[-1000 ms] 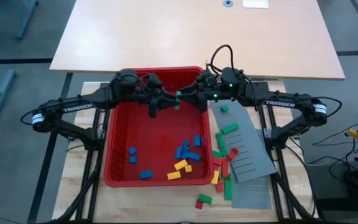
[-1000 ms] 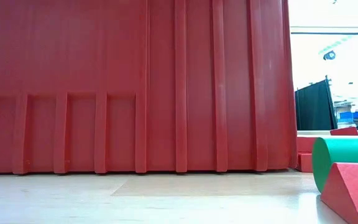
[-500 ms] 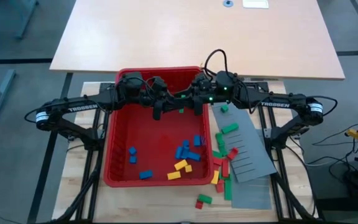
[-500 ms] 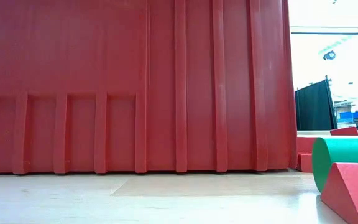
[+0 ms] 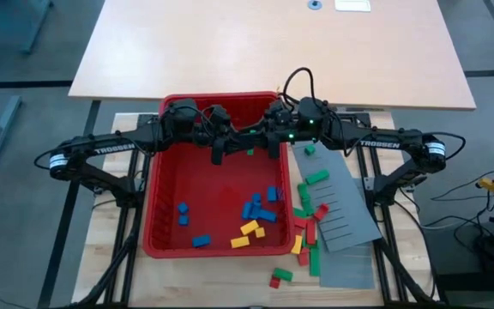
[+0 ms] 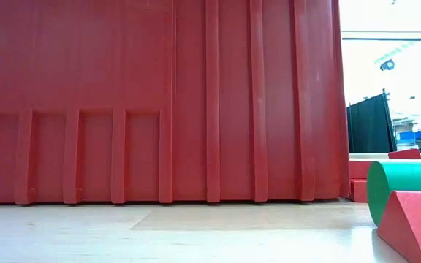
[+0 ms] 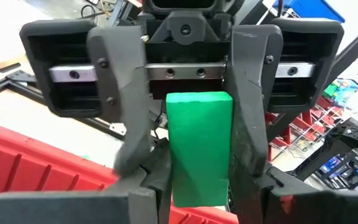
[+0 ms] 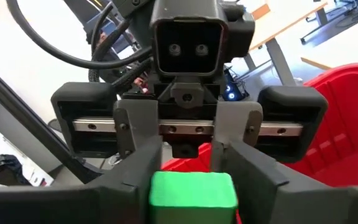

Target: Sort blocks

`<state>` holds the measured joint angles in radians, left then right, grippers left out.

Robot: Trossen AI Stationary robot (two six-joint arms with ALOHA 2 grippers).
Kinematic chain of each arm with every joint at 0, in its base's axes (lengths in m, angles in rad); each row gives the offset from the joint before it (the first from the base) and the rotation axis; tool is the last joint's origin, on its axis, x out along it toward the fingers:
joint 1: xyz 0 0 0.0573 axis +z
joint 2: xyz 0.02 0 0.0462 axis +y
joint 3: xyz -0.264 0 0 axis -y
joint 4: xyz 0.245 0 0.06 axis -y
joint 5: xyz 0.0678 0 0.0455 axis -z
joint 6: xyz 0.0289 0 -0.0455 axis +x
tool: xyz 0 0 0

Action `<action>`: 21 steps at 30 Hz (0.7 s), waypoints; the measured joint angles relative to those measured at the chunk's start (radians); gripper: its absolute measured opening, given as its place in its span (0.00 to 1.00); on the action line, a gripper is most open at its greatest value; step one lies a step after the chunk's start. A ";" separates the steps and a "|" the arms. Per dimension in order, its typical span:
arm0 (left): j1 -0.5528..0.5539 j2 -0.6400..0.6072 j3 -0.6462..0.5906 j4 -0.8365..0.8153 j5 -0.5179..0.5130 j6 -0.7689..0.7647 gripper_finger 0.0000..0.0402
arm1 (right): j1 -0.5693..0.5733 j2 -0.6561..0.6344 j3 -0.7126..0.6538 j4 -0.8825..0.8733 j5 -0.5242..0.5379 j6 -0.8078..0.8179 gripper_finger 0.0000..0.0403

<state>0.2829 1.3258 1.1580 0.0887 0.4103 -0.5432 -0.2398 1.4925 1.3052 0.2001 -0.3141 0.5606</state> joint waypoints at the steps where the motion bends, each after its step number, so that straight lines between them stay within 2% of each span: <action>1: 0.000 0.000 0.000 -0.002 0.000 -0.002 0.26 | 0.000 0.000 0.000 0.000 0.001 -0.005 0.36; 4: 0.001 0.001 0.000 -0.001 0.000 0.003 0.26 | 0.000 0.000 0.001 0.003 -0.003 -0.016 0.26; 15: 0.000 0.001 0.000 0.001 -0.006 -0.008 0.27 | 0.000 0.000 0.001 0.001 -0.004 -0.026 0.26; 21: -0.001 0.000 0.000 -0.031 0.000 -0.015 0.64 | -0.003 -0.002 0.001 -0.019 -0.005 -0.045 0.26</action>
<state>0.2821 1.3260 1.1576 0.0574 0.4102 -0.5579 -0.2432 1.4902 1.3064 0.1810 -0.3189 0.5156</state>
